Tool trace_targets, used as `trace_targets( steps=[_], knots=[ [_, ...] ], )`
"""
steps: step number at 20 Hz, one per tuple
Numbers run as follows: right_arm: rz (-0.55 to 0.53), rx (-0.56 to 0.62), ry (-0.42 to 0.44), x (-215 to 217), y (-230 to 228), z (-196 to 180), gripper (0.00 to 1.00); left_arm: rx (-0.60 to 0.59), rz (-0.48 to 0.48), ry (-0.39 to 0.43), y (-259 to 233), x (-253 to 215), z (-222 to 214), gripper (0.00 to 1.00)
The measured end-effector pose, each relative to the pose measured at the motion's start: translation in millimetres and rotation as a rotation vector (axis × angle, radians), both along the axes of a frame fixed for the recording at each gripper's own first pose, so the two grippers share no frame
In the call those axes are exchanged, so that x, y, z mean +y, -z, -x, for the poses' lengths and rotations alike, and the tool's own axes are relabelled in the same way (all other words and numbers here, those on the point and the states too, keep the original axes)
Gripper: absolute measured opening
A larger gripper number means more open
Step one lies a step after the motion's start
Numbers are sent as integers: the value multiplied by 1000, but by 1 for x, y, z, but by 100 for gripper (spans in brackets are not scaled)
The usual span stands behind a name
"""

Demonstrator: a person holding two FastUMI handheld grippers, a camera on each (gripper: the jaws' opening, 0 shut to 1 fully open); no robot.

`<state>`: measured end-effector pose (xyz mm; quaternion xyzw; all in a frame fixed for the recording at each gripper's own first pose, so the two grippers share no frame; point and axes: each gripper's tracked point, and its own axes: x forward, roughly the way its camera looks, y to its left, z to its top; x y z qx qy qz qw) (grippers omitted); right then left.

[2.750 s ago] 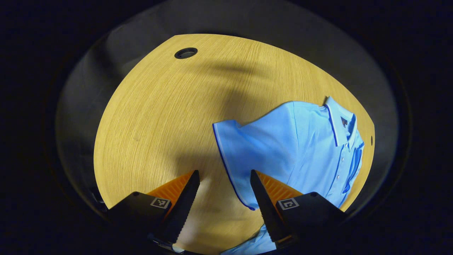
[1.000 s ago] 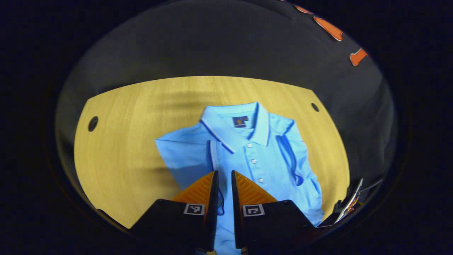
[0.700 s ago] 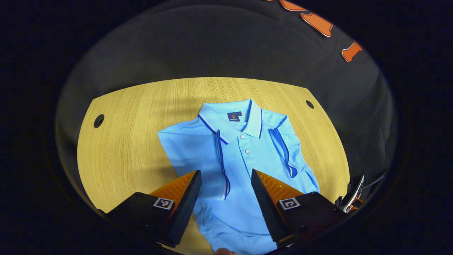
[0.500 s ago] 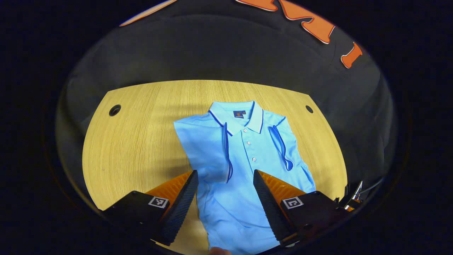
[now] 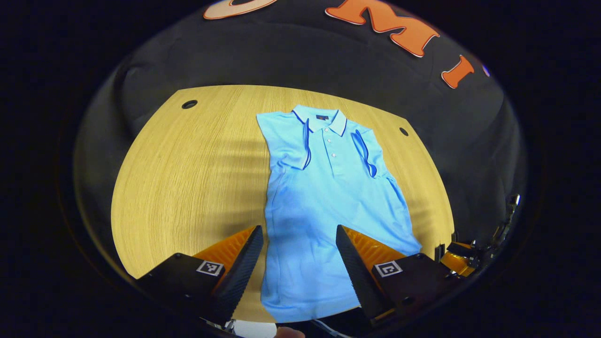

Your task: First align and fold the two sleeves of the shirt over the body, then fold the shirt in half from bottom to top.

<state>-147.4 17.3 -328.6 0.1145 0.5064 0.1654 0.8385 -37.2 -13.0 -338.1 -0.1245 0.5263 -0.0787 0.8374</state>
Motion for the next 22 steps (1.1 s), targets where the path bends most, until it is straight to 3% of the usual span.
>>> trace_targets(
  steps=[8,14,22],
  knots=[
    [67,30,-92,-8,38,35,98,25,-49,7,22,-4,101,100],
    [119,66,-140,-12,65,58,98,19,-80,12,46,-11,140,100],
    [159,101,-141,-18,85,68,97,71,-119,-4,81,-11,172,100]
  ],
)
